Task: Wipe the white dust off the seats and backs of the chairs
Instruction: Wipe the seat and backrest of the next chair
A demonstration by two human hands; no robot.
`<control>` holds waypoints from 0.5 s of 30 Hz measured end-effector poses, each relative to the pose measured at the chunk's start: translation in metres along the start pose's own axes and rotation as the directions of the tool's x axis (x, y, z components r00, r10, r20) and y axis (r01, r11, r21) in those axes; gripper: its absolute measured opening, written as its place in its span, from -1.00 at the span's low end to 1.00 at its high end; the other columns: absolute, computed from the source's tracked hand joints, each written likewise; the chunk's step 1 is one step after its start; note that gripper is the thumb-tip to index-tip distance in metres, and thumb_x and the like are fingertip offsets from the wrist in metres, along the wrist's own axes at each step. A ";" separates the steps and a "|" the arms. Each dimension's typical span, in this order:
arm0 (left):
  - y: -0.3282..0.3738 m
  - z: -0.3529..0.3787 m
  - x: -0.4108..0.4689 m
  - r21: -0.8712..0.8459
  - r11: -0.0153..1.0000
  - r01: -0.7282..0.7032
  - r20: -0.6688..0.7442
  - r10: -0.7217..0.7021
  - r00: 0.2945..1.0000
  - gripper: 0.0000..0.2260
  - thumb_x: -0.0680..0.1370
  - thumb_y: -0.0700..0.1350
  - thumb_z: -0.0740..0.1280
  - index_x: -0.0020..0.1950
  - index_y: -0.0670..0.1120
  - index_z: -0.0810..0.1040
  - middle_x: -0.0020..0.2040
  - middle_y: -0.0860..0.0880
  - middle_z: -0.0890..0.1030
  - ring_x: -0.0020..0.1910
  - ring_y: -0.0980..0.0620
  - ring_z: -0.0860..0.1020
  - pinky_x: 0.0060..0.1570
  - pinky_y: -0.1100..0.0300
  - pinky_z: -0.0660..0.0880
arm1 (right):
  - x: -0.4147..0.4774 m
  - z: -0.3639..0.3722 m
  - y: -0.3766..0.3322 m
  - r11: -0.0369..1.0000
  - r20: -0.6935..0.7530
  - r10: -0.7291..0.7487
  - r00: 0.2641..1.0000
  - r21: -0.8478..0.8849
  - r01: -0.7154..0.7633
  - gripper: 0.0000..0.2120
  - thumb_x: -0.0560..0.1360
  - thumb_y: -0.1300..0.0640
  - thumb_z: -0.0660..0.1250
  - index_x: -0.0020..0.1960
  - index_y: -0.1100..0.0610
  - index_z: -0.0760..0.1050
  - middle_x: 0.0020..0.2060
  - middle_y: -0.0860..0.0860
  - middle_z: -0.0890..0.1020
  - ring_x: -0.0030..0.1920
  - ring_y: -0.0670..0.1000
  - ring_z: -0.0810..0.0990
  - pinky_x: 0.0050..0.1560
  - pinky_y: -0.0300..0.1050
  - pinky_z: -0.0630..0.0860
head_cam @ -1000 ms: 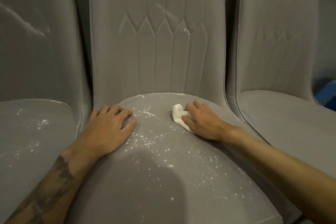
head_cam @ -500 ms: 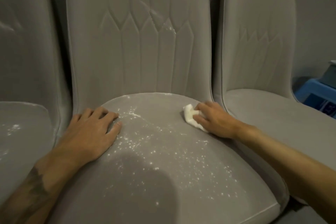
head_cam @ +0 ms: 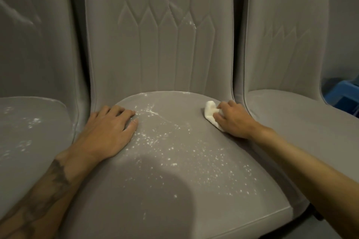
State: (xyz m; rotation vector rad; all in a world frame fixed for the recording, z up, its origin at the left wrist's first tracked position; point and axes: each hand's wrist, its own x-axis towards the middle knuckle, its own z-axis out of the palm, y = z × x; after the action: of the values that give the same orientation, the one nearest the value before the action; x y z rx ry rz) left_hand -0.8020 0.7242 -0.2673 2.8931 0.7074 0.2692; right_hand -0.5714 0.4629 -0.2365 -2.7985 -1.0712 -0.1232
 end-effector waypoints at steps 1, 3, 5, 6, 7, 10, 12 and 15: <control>0.000 0.000 0.000 -0.006 1.000 -0.001 -0.001 0.001 1.000 -0.52 0.69 0.23 -0.05 0.56 0.15 0.33 0.51 0.08 0.39 0.42 -0.04 0.34 0.44 -0.04 0.22 | -0.002 0.002 -0.008 1.000 -0.012 -0.013 1.000 0.009 0.013 -0.63 0.67 0.00 0.15 0.36 0.20 0.39 0.26 0.23 0.47 0.23 0.25 0.43 0.26 0.02 0.33; 0.000 -0.001 0.000 -0.018 1.000 -0.002 -0.014 0.001 1.000 -0.53 0.70 0.22 -0.04 0.55 0.14 0.36 0.50 0.07 0.41 0.41 -0.03 0.34 0.43 -0.03 0.23 | -0.017 0.010 -0.022 0.986 -0.010 -0.130 0.991 0.102 0.130 -0.66 0.65 -0.05 0.16 0.32 0.13 0.39 0.19 0.14 0.47 0.17 0.18 0.43 0.18 -0.01 0.35; 0.000 0.000 0.000 -0.024 1.000 -0.003 -0.026 0.003 1.000 -0.54 0.70 0.22 -0.03 0.54 0.15 0.37 0.49 0.08 0.42 0.39 -0.03 0.35 0.42 -0.03 0.23 | -0.041 0.013 -0.026 0.940 0.012 -0.293 0.956 0.186 0.286 -0.70 0.62 -0.17 0.14 0.24 -0.03 0.36 0.09 -0.02 0.43 0.06 0.03 0.41 0.04 -0.09 0.34; -0.001 0.001 0.000 -0.025 1.000 -0.004 -0.027 0.003 1.000 -0.54 0.70 0.22 -0.03 0.53 0.15 0.37 0.49 0.08 0.42 0.39 -0.03 0.35 0.42 -0.03 0.23 | -0.048 0.011 -0.024 0.922 0.028 -0.342 0.939 0.203 0.330 -0.71 0.61 -0.22 0.13 0.21 -0.08 0.35 0.05 -0.07 0.42 0.03 -0.02 0.40 0.00 -0.13 0.33; -0.002 0.001 0.000 -0.026 1.000 -0.005 -0.026 0.004 1.000 -0.54 0.70 0.22 -0.03 0.54 0.15 0.37 0.49 0.08 0.41 0.39 -0.03 0.35 0.43 -0.03 0.23 | -0.049 0.007 -0.017 0.918 0.039 -0.358 0.933 0.198 0.343 -0.71 0.60 -0.22 0.13 0.21 -0.08 0.36 0.04 -0.07 0.43 0.03 -0.03 0.41 -0.01 -0.13 0.34; -0.001 0.003 0.000 -0.031 0.999 -0.009 -0.034 0.008 0.999 -0.55 0.70 0.21 -0.02 0.54 0.15 0.36 0.49 0.08 0.41 0.39 -0.03 0.34 0.43 -0.03 0.22 | -0.026 0.001 0.007 0.982 -0.008 -0.179 0.984 0.068 0.179 -0.67 0.64 -0.08 0.19 0.29 0.09 0.42 0.15 0.11 0.50 0.11 0.15 0.48 0.12 0.00 0.40; -0.001 0.003 -0.001 -0.031 0.999 -0.006 -0.044 0.005 0.999 -0.56 0.71 0.20 -0.01 0.54 0.14 0.37 0.49 0.08 0.41 0.40 -0.03 0.34 0.44 -0.03 0.22 | -0.005 -0.002 0.005 0.999 -0.024 0.036 0.999 0.027 -0.036 -0.64 0.66 -0.02 0.17 0.34 0.18 0.42 0.23 0.23 0.49 0.19 0.26 0.48 0.22 0.05 0.38; -0.001 0.004 0.001 -0.028 1.000 -0.001 -0.048 -0.001 0.999 -0.57 0.71 0.20 0.00 0.53 0.15 0.38 0.49 0.08 0.41 0.41 -0.03 0.33 0.45 -0.03 0.20 | 0.002 0.008 -0.031 0.999 -0.047 0.001 0.999 0.035 0.001 -0.63 0.66 -0.01 0.14 0.31 0.24 0.42 0.23 0.26 0.50 0.20 0.28 0.47 0.22 0.04 0.35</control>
State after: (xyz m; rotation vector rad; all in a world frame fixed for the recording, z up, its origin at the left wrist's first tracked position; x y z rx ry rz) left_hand -0.8011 0.7251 -0.2709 2.8690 0.7057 0.3469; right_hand -0.5906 0.4889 -0.2414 -2.7503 -1.0524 -0.1673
